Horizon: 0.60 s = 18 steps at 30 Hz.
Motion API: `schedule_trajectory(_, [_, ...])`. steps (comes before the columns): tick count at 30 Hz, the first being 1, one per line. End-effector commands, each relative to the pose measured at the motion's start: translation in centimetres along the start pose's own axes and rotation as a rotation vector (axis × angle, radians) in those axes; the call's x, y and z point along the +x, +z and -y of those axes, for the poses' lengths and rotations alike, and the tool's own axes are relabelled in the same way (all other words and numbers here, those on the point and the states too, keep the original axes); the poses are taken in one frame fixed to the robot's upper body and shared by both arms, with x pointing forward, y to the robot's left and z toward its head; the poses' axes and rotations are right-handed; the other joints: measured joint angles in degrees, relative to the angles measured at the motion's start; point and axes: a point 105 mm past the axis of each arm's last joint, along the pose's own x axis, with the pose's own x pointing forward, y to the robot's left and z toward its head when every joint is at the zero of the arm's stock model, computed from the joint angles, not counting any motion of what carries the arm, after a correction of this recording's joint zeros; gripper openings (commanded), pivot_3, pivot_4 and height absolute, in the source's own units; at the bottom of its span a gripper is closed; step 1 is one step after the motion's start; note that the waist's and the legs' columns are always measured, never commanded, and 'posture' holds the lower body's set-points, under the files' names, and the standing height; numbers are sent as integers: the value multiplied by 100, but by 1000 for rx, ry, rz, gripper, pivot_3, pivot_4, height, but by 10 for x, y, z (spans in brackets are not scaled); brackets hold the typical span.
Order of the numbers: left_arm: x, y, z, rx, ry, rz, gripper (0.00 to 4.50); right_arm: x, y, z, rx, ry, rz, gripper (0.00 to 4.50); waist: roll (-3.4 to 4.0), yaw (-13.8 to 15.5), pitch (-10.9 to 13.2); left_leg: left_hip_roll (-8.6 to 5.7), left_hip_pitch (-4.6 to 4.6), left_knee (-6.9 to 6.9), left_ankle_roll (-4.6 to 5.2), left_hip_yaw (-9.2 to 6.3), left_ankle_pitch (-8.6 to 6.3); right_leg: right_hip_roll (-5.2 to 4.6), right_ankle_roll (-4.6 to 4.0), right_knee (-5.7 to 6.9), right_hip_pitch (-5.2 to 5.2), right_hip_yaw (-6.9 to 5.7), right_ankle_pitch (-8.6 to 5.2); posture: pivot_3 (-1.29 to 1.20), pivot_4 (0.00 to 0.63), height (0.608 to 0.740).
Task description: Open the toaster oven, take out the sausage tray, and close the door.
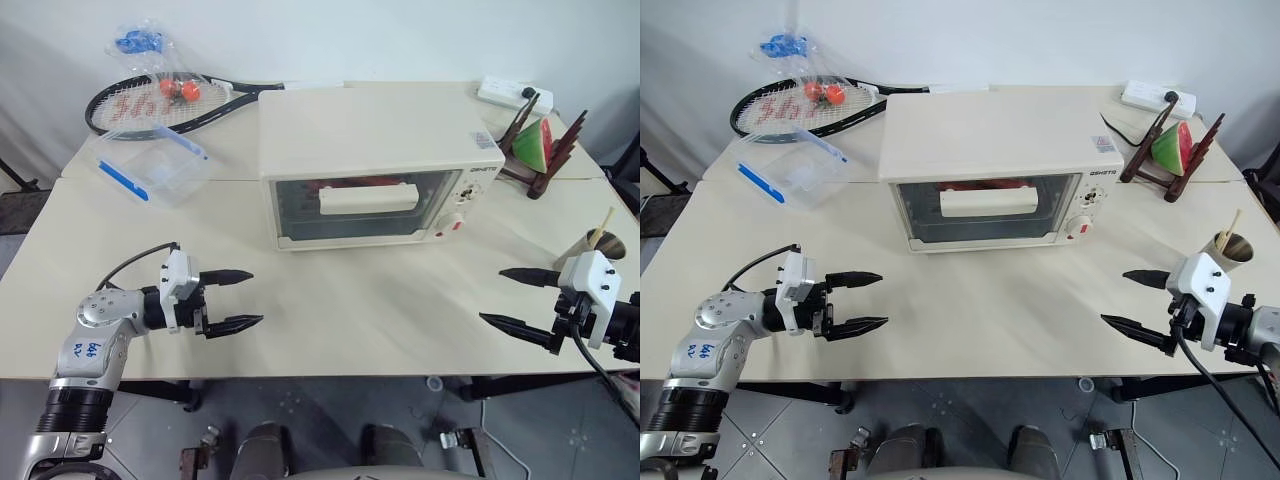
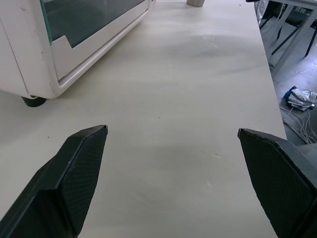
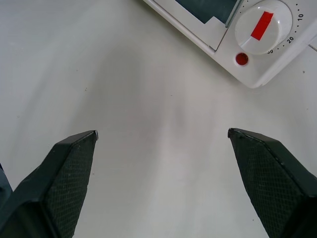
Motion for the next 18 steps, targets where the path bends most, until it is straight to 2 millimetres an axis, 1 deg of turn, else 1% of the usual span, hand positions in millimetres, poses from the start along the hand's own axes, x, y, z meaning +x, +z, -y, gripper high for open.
schedule_trajectory(1, [-1, 6, 1, 32, -16, 11, 4500, -2, 6, 2, -28, -9, 16, 4424, 0, 0, 0, 0, 0, 0, 0, 0, 0, 0, 0, 0, 0, 0, 0, 0, 150, 740])
schedule_trajectory(3, [0, 6, 1, 35, -13, 8, 4500, -2, 6, 2, -28, -9, 17, 4424, 0, 0, 0, 0, 0, 0, 0, 0, 0, 0, 0, 0, 0, 0, 0, 0, 150, 740])
schedule_trajectory(5, [3, 7, -5, 45, 42, 6, 4500, -1, 8, 2, -28, -10, 24, 4424, 0, 1, 0, 0, 0, 0, 0, 0, 0, 0, 0, 0, 0, 0, 0, 0, 150, 740])
schedule_trajectory(7, [6, 15, -2, 29, 28, 39, 4500, 0, 12, -1, -30, -8, 34, 4424, 0, 4, 0, 0, 0, 0, 0, 0, 0, 0, 0, 0, 0, 0, 0, 0, 150, 740])
schedule_trajectory(10, [8, 19, 1, 30, 7, 55, 4500, 4, 20, -7, -32, 7, 32, 4424, 0, 0, 0, 0, 0, 0, 0, -1, 0, 0, 0, 2, 0, 0, 0, 0, 150, 740])
schedule_trajectory(12, [10, 21, 3, 18, -2, 63, 4500, 9, 25, -11, 5, 7, 10, 4424, 0, 0, 0, 0, 0, 0, 0, -1, 0, 0, 0, 2, 0, 0, 0, 0, 150, 740])
schedule_trajectory(15, [15, 23, 10, 7, -23, 71, 4500, 19, 46, -26, -10, 51, 57, 4424, 0, 1, 0, 1, 0, 0, 0, -3, 0, 0, 0, 2, 0, 1, 0, 0, 150, 740])
schedule_trajectory(17, [19, 22, 15, -29, -52, 92, 4500, 38, 69, -41, -37, 112, 139, 4424, 0, -23, 0, 1, 0, 0, 0, -4, 0, 0, 0, 2, 0, 1, 0, 0, 150, 740])
schedule_trajectory(18, [21, 22, 16, -26, -59, 101, 4500, 46, 79, -44, -50, 128, 175, 4424, 0, -38, 0, 2, 1, 1, 0, -3, 0, 0, 0, 4, -1, 2, 0, 0, 150, 740])
